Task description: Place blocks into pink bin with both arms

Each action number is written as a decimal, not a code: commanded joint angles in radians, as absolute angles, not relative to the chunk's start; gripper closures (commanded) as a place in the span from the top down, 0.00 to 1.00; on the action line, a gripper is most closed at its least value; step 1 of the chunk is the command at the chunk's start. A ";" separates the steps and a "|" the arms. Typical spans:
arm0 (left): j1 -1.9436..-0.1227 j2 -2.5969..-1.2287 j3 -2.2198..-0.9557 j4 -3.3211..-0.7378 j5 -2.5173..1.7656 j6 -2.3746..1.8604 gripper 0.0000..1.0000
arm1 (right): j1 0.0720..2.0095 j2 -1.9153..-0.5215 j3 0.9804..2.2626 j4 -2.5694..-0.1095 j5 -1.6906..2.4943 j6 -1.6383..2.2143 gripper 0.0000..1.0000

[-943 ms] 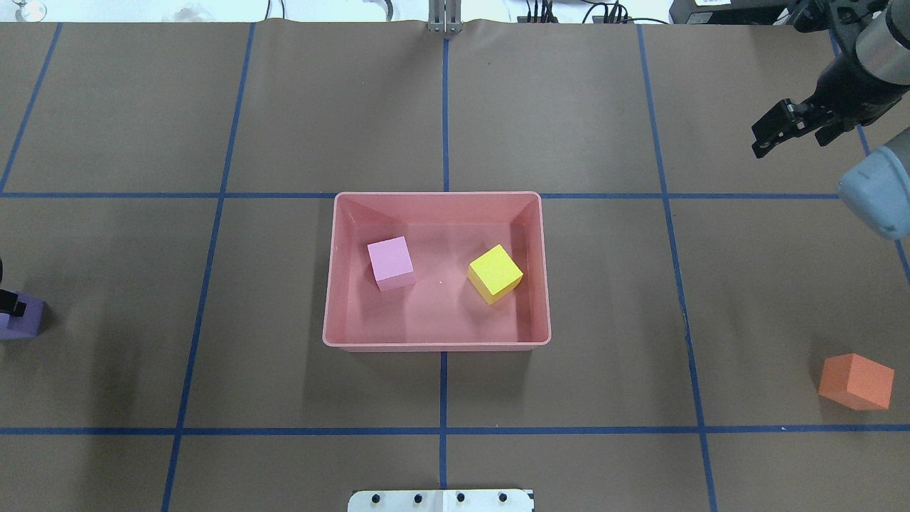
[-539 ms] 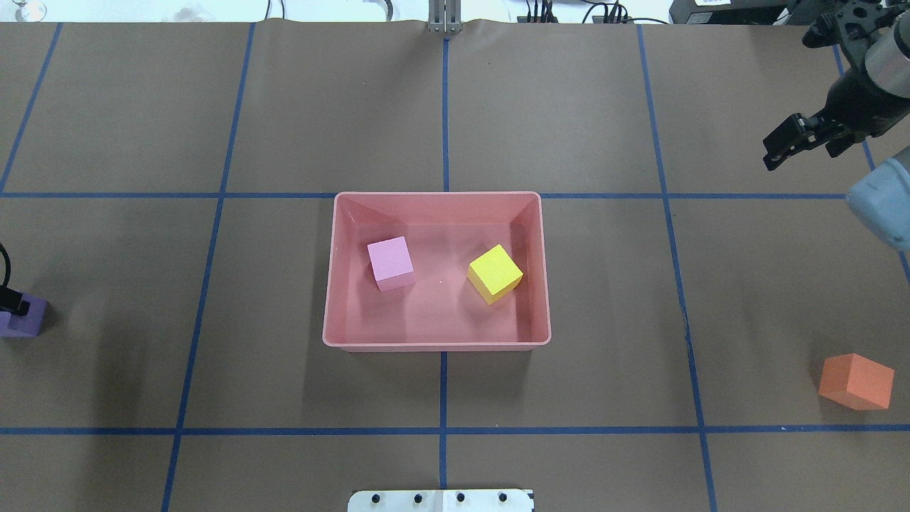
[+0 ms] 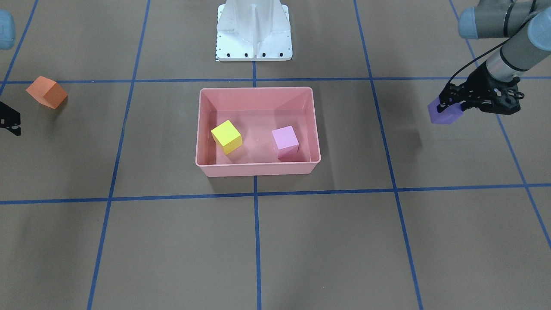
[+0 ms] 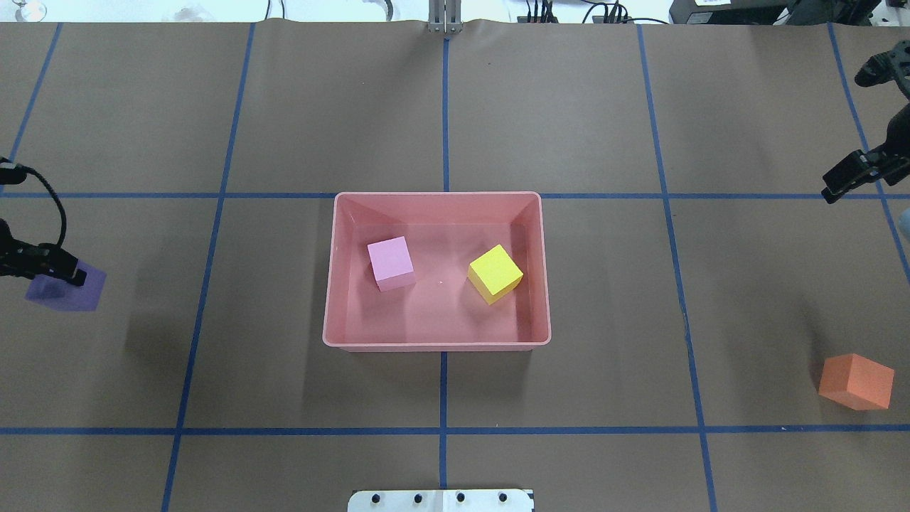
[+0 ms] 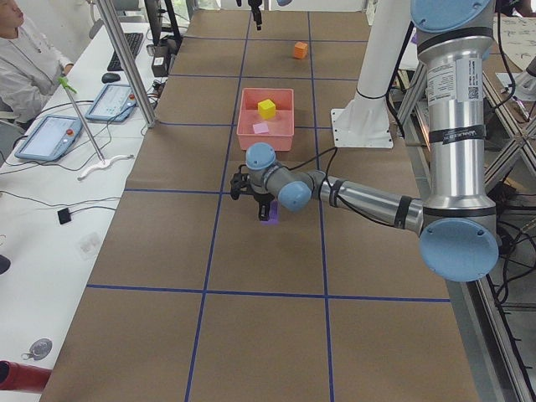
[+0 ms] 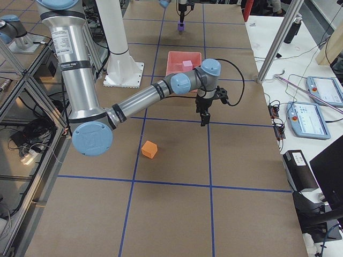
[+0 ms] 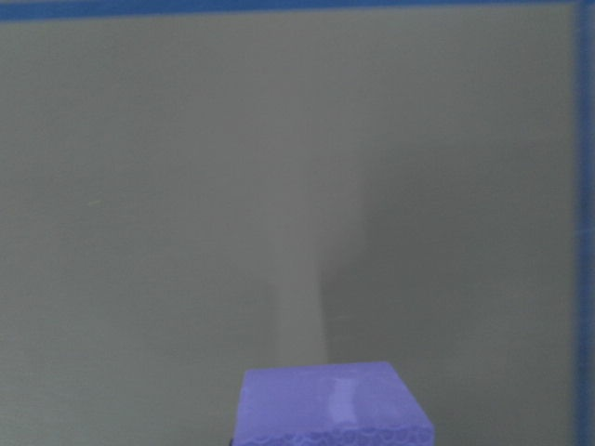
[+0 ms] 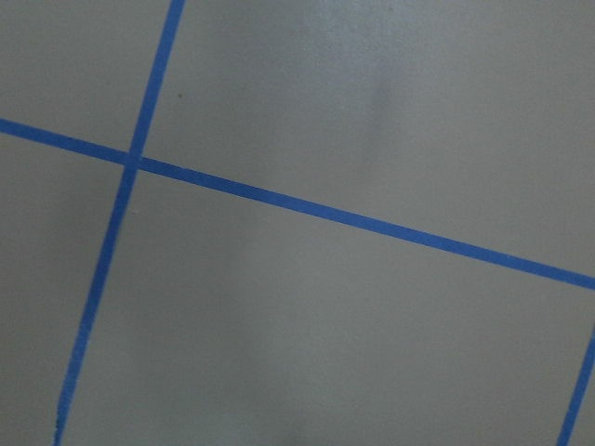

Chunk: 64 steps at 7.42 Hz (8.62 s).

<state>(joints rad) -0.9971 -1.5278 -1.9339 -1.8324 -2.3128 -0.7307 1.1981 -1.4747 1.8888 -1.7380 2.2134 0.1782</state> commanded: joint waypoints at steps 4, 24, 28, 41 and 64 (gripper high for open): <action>-0.780 -2.205 -1.900 -1.433 -2.318 -1.225 0.18 | 1.201 -1.791 1.893 -1.251 2.295 0.426 1.00; -0.709 -2.209 -1.885 -1.442 -2.191 -1.218 1.00 | 0.500 -2.180 1.921 -0.615 1.724 1.528 1.00; -0.709 -2.209 -1.885 -1.440 -2.191 -1.218 1.00 | 0.451 -2.160 1.917 -0.617 1.684 1.529 0.13; -1.405 -1.730 -1.654 -1.436 -2.269 0.323 1.00 | 0.730 -1.002 1.908 -1.548 1.994 1.506 0.00; -1.666 -1.634 -1.598 -1.502 -2.372 0.162 1.00 | 1.577 -1.515 1.627 -1.723 2.283 -0.159 1.00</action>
